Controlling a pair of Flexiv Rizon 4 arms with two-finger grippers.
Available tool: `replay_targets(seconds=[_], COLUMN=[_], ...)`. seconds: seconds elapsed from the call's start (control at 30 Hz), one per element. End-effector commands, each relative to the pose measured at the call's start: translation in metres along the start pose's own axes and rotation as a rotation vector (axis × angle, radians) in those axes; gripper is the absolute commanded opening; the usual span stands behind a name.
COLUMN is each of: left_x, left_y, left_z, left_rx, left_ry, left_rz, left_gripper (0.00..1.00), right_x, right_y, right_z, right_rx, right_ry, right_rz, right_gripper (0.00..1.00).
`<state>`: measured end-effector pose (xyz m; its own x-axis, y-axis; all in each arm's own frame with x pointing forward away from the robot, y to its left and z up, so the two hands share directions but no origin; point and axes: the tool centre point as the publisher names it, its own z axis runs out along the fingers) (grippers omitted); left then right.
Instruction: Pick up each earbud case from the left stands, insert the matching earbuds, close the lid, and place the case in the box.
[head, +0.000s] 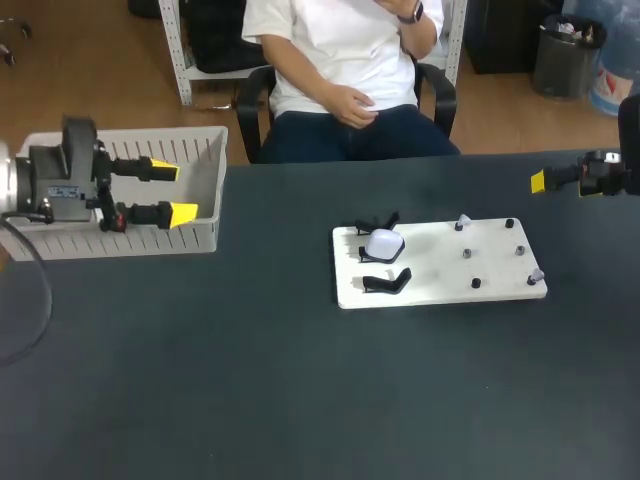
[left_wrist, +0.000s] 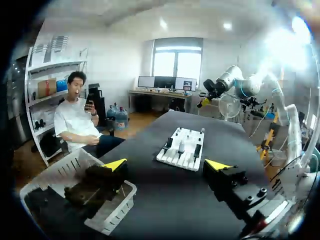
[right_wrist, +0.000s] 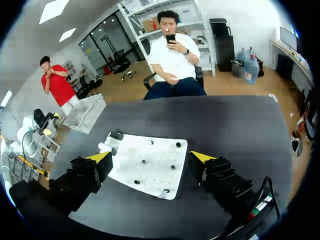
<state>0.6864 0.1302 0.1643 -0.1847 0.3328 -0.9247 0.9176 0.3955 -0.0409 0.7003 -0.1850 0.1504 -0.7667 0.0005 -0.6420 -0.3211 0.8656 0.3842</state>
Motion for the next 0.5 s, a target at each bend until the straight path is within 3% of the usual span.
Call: replay_targets(seconds=[0.03, 0.5], left_x=[0.002, 0.002], left_y=[-0.005, -0.037], left_z=[0.026, 0.125], left_rx=[0.062, 0.235], left_ry=[-0.086, 0.028], left_rz=[0.038, 0.13], left_gripper=[1.0, 1.0], right_x=[0.0, 0.0], right_y=[0.0, 0.0], right_z=[0.0, 0.0], right_rx=[0.001, 0.001], right_ry=[0.0, 0.0], right_rz=[-0.001, -0.001], right_gripper=[1.0, 1.0])
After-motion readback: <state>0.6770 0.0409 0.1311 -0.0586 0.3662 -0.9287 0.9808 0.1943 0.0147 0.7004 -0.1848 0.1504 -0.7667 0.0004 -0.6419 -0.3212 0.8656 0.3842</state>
